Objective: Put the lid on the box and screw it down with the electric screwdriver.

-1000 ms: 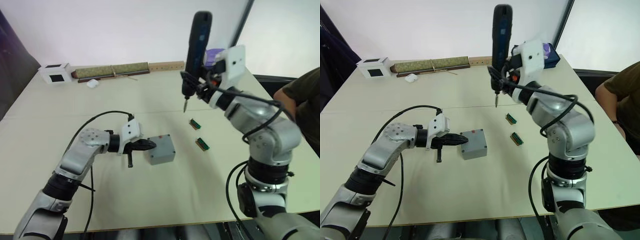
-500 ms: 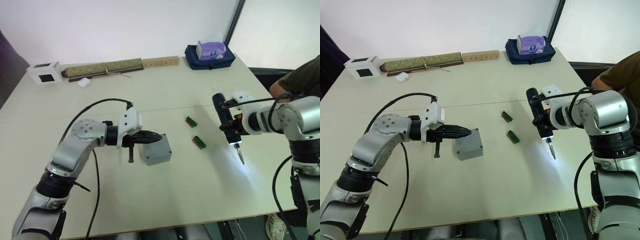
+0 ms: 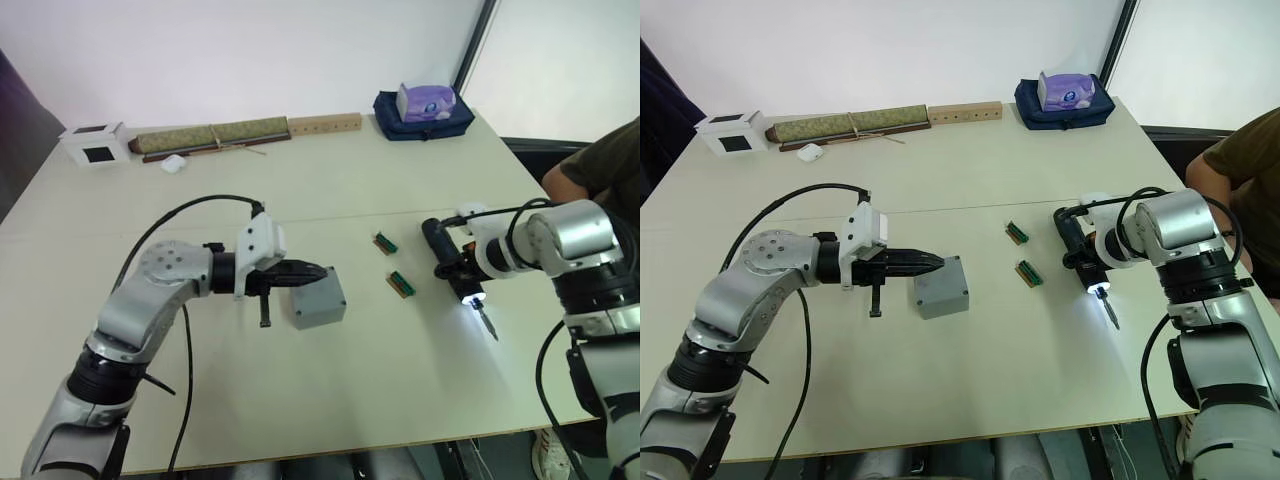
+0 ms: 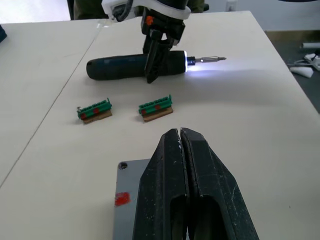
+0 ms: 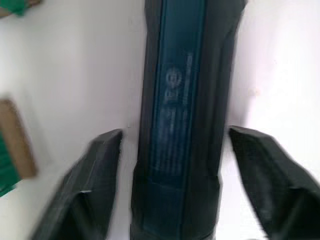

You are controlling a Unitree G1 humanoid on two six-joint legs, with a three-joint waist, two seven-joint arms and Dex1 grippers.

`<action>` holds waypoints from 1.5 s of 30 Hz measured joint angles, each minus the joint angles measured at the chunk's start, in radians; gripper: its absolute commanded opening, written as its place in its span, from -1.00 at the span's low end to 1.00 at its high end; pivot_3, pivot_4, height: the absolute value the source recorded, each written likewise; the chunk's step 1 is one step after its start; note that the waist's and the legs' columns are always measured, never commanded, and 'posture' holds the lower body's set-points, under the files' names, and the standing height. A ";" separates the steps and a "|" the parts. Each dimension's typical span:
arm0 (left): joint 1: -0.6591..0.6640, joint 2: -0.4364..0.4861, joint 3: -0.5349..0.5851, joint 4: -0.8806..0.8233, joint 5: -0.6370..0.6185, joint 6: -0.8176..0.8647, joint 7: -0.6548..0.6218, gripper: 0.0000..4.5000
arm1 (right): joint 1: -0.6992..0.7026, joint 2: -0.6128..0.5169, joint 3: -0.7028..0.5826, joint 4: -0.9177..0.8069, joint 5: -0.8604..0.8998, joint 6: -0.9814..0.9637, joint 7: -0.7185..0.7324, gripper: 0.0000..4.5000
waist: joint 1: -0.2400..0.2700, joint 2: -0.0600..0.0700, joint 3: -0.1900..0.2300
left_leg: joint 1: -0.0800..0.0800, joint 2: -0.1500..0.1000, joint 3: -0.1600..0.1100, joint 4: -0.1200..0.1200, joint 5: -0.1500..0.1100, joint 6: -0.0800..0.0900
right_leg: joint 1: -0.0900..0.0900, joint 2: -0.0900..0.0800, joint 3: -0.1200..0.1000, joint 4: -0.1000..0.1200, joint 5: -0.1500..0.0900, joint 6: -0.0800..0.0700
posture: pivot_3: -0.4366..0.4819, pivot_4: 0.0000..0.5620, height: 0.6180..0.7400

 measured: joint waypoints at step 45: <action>-0.048 -0.058 -0.074 0.418 0.232 -0.163 0.022 -1.00 | 0.299 0.141 0.146 -0.682 -0.014 -0.333 0.306 -0.98 | 0.025 -0.002 0.002 | 0.001 0.000 -0.001 0.003 0.000 -0.001 | 0.001 0.000 -0.001 0.004 0.000 0.000 | -0.05 -0.47 1.00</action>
